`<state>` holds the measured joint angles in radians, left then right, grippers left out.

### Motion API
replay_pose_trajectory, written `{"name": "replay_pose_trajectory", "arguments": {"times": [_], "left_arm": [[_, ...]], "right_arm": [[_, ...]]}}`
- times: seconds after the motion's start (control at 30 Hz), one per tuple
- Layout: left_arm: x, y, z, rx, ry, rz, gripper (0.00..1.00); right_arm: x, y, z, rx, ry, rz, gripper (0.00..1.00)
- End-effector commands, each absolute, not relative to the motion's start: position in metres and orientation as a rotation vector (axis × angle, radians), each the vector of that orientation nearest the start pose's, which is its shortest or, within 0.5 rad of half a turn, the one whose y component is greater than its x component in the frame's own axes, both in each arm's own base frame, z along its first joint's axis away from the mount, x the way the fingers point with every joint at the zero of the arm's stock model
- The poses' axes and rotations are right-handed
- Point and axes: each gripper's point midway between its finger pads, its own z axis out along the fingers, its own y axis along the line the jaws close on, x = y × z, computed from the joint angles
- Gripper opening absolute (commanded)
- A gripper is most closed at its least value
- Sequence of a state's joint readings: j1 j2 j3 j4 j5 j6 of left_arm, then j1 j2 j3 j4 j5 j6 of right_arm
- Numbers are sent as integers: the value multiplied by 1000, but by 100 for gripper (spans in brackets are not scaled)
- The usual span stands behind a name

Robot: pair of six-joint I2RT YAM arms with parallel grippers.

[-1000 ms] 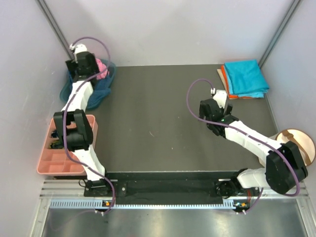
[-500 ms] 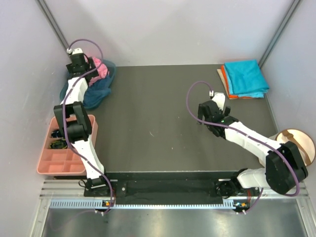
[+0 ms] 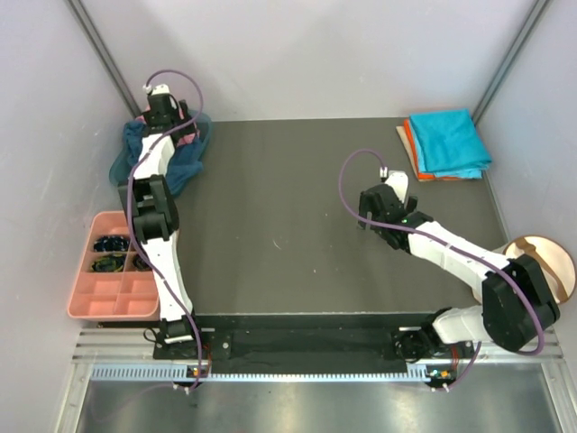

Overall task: Fold and stack the t-shirts
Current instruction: Grab crumpled tshirt from bin with the left arm

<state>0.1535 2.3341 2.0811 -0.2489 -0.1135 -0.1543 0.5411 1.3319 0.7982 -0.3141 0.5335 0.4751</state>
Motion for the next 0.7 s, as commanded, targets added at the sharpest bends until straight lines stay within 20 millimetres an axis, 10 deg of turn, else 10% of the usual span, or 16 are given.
{"name": "replay_pose_trajectory", "arguments": {"times": [0.0, 0.4, 0.67], "left_arm": [[661, 121, 159, -366, 1970, 143, 86], [668, 149, 163, -375, 1909, 302, 88], [669, 166, 147, -384, 1909, 360, 45]], "right_arm": [[319, 112, 93, 174, 2272, -87, 99], [320, 123, 82, 162, 2318, -53, 99], [318, 122, 79, 146, 2341, -62, 99]]}}
